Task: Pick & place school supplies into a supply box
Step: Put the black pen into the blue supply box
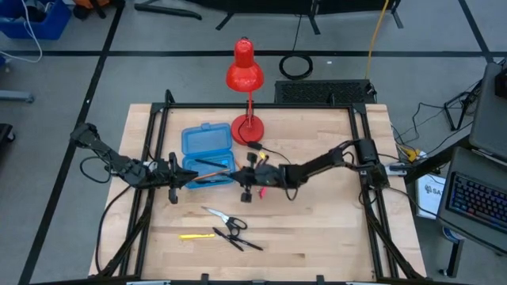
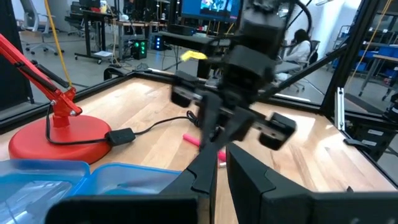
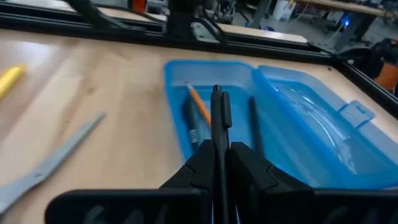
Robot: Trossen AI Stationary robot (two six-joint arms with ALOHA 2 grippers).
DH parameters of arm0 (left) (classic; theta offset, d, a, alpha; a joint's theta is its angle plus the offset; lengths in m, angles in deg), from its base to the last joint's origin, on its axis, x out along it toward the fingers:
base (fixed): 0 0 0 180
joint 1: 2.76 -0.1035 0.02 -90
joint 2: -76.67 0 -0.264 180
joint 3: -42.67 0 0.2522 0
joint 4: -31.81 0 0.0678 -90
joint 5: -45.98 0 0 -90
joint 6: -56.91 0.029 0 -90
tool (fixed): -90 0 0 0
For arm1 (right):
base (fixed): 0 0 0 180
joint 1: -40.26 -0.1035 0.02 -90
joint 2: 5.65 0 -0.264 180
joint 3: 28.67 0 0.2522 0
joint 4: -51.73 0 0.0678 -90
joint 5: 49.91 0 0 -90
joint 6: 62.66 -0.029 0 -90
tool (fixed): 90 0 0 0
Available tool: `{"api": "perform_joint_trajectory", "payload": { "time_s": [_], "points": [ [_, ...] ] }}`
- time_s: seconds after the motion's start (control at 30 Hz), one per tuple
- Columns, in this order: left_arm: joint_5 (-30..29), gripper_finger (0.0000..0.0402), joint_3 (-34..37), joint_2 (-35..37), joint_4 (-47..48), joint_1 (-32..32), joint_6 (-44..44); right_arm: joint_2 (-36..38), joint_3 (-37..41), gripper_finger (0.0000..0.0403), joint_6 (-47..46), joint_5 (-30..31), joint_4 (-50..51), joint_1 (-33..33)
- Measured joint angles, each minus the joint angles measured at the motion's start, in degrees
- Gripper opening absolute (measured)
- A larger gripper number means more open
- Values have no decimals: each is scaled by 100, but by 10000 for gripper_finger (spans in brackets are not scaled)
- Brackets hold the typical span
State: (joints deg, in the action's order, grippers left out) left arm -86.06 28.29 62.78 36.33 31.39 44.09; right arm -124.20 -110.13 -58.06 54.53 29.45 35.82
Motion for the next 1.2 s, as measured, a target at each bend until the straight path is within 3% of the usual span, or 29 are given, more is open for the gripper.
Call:
{"api": "perform_joint_trajectory", "payload": {
  "time_s": [0.5, 0.87, 1.2],
  "points": [
    [-5, 37, -1, 0, -2, 0, 28, -64, -501, 21, -680, -1451, 195, 837],
    [-98, 37, -1, 1, 18, 1, 12, -801, -1356, 21, -592, -1475, 481, 784],
    [-101, 37, -2, 2, 45, 0, 10, -1088, -1454, 22, -877, -1523, 565, 815]
  ]
}}
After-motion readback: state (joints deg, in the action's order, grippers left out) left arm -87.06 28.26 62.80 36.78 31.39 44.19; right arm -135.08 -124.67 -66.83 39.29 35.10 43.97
